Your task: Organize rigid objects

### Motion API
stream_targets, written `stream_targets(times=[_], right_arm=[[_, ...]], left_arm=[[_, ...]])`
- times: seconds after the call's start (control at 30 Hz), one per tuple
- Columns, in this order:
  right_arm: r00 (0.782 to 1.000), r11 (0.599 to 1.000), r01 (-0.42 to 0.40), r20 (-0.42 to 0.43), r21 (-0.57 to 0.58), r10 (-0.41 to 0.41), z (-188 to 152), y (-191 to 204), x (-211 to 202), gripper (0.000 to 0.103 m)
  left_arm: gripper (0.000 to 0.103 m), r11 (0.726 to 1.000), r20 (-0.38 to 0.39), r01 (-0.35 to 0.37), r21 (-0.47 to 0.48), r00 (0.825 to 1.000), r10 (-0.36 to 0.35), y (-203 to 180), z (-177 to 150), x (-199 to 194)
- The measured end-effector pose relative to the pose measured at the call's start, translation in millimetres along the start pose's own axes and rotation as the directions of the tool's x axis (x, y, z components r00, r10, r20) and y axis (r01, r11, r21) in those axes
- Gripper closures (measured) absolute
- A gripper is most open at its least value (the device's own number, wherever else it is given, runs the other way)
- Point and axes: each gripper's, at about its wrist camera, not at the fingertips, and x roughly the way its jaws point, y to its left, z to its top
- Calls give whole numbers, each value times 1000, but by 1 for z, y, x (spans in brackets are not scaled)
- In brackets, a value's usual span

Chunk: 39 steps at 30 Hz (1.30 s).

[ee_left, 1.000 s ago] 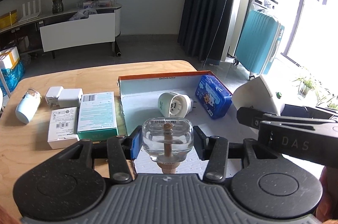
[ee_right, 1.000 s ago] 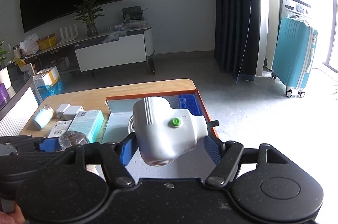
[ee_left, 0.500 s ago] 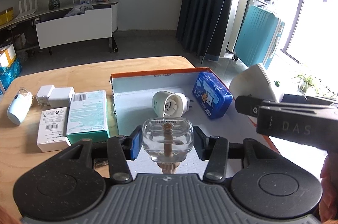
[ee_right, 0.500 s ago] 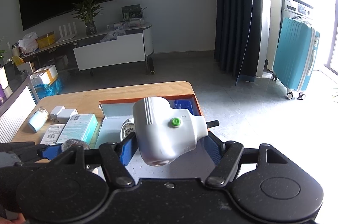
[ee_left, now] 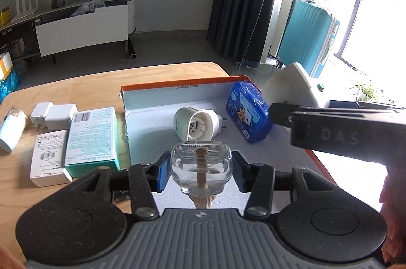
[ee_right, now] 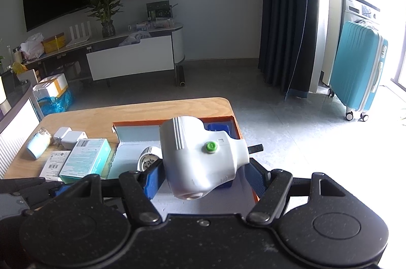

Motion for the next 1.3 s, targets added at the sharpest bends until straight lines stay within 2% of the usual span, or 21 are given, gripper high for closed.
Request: stream_targets(times=[0.4, 0.5, 0.57, 0.8, 1.0, 1.03, 1.1, 1.3], right_arm=[[999, 1000, -10, -37, -17, 9, 17, 2, 35, 20], [1000, 999, -26, 0, -20, 26, 26, 2, 45, 18], [999, 1000, -5, 42, -23, 6, 32, 1, 46, 17], [995, 999, 27, 95, 23, -29, 34, -17, 22, 17], [992, 997, 70, 107, 36, -73, 27, -29, -2, 16], [992, 997, 68, 107, 37, -72, 27, -30, -6, 16], [991, 996, 76, 112, 35, -79, 25, -31, -11, 16], [992, 997, 61, 112, 40, -65, 22, -25, -20, 16]], left_arm=[[53, 1000, -29, 8, -1, 1000, -8, -2, -1, 11], [53, 1000, -34, 7, -3, 999, -7, -2, 0, 13], [53, 1000, -36, 6, 3, 999, -6, -3, -1, 13], [54, 1000, -38, 21, 7, 999, -21, -8, 2, 17], [52, 996, -54, 82, 26, 995, -81, -24, 6, 25], [52, 997, -44, 78, 30, 996, -76, -25, 6, 23], [39, 996, -32, 84, 27, 996, -83, -25, 6, 19], [38, 998, -10, 59, 7, 998, -59, -16, 8, 8]])
